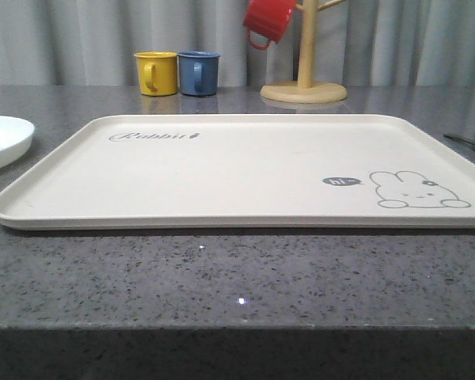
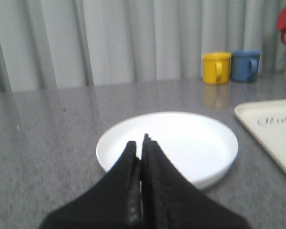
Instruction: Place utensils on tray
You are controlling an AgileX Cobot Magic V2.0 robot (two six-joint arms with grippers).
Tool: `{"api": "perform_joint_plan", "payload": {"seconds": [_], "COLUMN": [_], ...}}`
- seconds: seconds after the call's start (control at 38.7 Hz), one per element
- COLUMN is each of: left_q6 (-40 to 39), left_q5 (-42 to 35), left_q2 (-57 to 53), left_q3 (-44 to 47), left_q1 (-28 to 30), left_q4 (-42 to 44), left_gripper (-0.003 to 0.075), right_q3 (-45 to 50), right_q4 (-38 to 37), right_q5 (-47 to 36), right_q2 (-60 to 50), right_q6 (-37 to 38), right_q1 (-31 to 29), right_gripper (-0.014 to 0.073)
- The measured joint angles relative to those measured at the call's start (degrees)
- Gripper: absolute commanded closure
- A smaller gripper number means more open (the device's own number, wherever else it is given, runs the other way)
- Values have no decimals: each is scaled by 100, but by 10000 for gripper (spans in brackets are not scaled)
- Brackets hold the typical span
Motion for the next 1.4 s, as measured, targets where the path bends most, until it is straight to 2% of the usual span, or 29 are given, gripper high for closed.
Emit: {"api": "perform_joint_plan", "payload": {"seconds": [0.13, 0.18, 0.41, 0.62, 0.8, 0.88, 0.96, 1.09, 1.11, 1.22, 1.27, 1.4], "left_q6": [0, 0, 0, 0, 0, 0, 0, 0, 0, 0, 0, 0], "left_q5": [-1067, -1148, -293, 216, 246, 254, 254, 254, 254, 254, 244, 222], "left_q2": [0, 0, 470, 1878, 2519, 2545, 2550, 2550, 2550, 2550, 2550, 2550], "left_q3": [-48, -149, -1327, -2238, -2455, -2455, -2455, -2455, -2455, -2455, -2455, -2455], "left_q1": [0, 0, 0, 0, 0, 0, 0, 0, 0, 0, 0, 0], "left_q4": [0, 0, 0, 0, 0, 0, 0, 0, 0, 0, 0, 0], "left_gripper": [738, 738, 738, 738, 738, 722, 625, 346, 267, 101, 76, 78], "right_q3": [-70, -233, -1790, -3071, -3467, -3472, -3472, -3481, -3481, -3481, -3481, -3481], "right_q4": [116, 129, 158, 158, 158, 158, 158, 158, 158, 158, 158, 158], "right_q5": [-300, -283, 486, 1055, 1247, 1314, 1324, 1351, 1351, 1371, 1374, 1384], "right_q2": [0, 0, 194, 1500, 2301, 2348, 2348, 2348, 2348, 2348, 2348, 2348], "right_q6": [0, 0, 0, 0, 0, 0, 0, 0, 0, 0, 0, 0], "right_q1": [0, 0, 0, 0, 0, 0, 0, 0, 0, 0, 0, 0], "right_gripper": [662, 662, 662, 653, 644, 587, 466, 162, 116, -64, -59, -49]}}
